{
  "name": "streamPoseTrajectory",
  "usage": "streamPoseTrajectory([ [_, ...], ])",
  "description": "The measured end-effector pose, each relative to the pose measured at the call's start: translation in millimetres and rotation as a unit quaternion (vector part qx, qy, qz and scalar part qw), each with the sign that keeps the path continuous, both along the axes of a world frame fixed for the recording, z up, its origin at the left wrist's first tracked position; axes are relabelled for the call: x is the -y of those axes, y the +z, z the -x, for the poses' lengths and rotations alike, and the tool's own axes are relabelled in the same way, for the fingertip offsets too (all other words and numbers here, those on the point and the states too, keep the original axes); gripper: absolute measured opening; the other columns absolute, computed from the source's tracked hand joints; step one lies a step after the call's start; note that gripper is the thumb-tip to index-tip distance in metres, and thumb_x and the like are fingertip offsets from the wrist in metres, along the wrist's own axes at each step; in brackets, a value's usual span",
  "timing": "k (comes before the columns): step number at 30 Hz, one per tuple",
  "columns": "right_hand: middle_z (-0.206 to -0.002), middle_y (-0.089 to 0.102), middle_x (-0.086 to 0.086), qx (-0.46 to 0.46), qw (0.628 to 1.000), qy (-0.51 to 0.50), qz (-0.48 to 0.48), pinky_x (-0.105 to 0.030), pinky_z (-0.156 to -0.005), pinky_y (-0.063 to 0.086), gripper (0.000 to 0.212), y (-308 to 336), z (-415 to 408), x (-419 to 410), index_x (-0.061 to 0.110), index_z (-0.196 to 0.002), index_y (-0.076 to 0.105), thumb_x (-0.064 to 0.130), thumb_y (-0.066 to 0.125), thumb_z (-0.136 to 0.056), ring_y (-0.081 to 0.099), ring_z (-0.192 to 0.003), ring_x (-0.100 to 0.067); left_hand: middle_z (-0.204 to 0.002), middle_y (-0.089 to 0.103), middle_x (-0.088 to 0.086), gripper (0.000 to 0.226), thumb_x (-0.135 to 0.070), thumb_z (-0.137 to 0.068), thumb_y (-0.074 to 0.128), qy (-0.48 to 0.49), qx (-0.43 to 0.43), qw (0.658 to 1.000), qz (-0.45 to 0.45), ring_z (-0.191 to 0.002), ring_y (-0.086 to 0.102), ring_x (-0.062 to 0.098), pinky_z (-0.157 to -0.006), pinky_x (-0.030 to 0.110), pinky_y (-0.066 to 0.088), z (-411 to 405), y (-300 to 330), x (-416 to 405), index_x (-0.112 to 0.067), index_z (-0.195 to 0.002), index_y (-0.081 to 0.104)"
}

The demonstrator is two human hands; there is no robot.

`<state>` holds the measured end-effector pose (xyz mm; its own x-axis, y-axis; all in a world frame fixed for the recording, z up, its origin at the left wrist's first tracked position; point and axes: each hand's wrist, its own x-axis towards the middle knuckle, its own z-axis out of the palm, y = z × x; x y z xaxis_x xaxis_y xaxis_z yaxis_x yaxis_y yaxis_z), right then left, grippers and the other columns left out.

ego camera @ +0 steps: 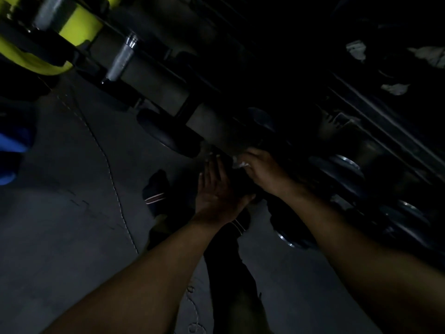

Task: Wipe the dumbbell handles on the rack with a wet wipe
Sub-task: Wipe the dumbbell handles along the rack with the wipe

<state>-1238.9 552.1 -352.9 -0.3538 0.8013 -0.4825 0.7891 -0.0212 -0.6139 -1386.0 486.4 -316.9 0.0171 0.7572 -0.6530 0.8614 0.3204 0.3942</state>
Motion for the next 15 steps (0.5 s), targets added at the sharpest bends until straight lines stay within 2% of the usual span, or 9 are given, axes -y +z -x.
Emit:
streamPoseTrajectory([
  [1,-0.090,0.064,-0.009,-0.006,0.999,-0.018,0.036,-0.033,-0.074,0.049,0.015,-1,-1,2,0.004,-0.093,0.069,0.006,0.058,-0.083,0.063,-0.082,-0.023,-0.168,-0.019,0.007,0.128,-0.075,-0.078,0.061,0.006,-0.005,1.000,-0.007,-0.155,-0.018,0.019,-0.126,0.041,-0.004,-2,-4,1,-0.012,-0.159,-0.016],
  [3,-0.089,0.068,-0.001,-0.023,0.996,-0.047,0.070,-0.036,-0.077,0.049,0.017,-2,-7,7,0.012,-0.094,0.069,0.023,0.059,-0.085,0.064,-0.082,-0.015,-0.169,-0.016,0.008,0.130,-0.076,-0.076,0.063,0.012,-0.016,1.000,-0.021,-0.155,-0.015,0.020,-0.127,0.042,0.000,-5,-7,4,-0.011,-0.160,-0.013],
  [5,-0.103,0.070,0.010,-0.007,0.998,-0.026,0.060,-0.034,-0.088,0.051,0.027,0,-19,11,0.032,-0.105,0.069,0.048,0.057,-0.086,0.065,-0.097,-0.007,-0.169,-0.013,0.010,0.132,-0.076,-0.074,0.064,0.010,-0.023,0.999,-0.033,-0.156,-0.011,0.021,-0.127,0.044,0.002,-7,-7,5,-0.009,-0.160,-0.011],
  [6,-0.111,0.068,0.013,0.014,0.998,-0.028,0.049,-0.032,-0.092,0.050,0.030,1,-26,11,0.040,-0.111,0.066,0.054,0.053,-0.088,0.063,-0.105,-0.005,-0.169,-0.011,0.010,0.132,-0.076,-0.074,0.065,0.011,-0.023,0.999,-0.035,-0.156,-0.009,0.022,-0.127,0.044,0.003,-7,-6,5,-0.009,-0.160,-0.010],
  [9,-0.133,0.056,0.014,0.060,0.998,0.022,-0.024,-0.033,-0.101,0.045,0.035,9,-45,10,0.043,-0.131,0.052,0.049,0.037,-0.099,0.054,-0.120,-0.009,-0.169,-0.008,0.012,0.133,-0.074,-0.073,0.068,0.011,-0.020,0.999,-0.031,-0.156,-0.006,0.025,-0.126,0.046,0.004,-7,-5,2,-0.009,-0.160,-0.008],
  [11,-0.143,0.049,0.016,0.061,0.998,0.011,-0.022,-0.036,-0.109,0.040,0.038,11,-48,9,0.045,-0.136,0.046,0.049,0.029,-0.103,0.048,-0.130,-0.008,-0.169,-0.008,0.013,0.132,-0.073,-0.073,0.069,0.012,-0.013,0.999,-0.029,-0.156,-0.006,0.026,-0.126,0.046,0.005,-7,-4,2,-0.008,-0.160,-0.008],
  [13,-0.142,0.049,0.022,0.039,0.999,-0.037,-0.004,-0.037,-0.113,0.036,0.035,21,-43,11,0.047,-0.132,0.050,0.050,0.031,-0.102,0.046,-0.133,-0.005,-0.169,-0.006,0.014,0.131,-0.073,-0.073,0.069,0.012,-0.005,0.999,-0.034,-0.156,-0.006,0.026,-0.126,0.046,0.006,-5,-5,2,-0.008,-0.160,-0.004],
  [15,-0.136,0.054,0.024,0.032,0.998,-0.054,-0.024,-0.040,-0.112,0.037,0.032,22,-38,13,0.051,-0.125,0.053,0.055,0.033,-0.100,0.050,-0.129,-0.004,-0.169,-0.006,0.012,0.130,-0.073,-0.074,0.068,-0.002,0.007,1.000,-0.030,-0.155,-0.007,0.026,-0.126,0.046,0.005,-1,-7,2,-0.010,-0.160,-0.004],
])
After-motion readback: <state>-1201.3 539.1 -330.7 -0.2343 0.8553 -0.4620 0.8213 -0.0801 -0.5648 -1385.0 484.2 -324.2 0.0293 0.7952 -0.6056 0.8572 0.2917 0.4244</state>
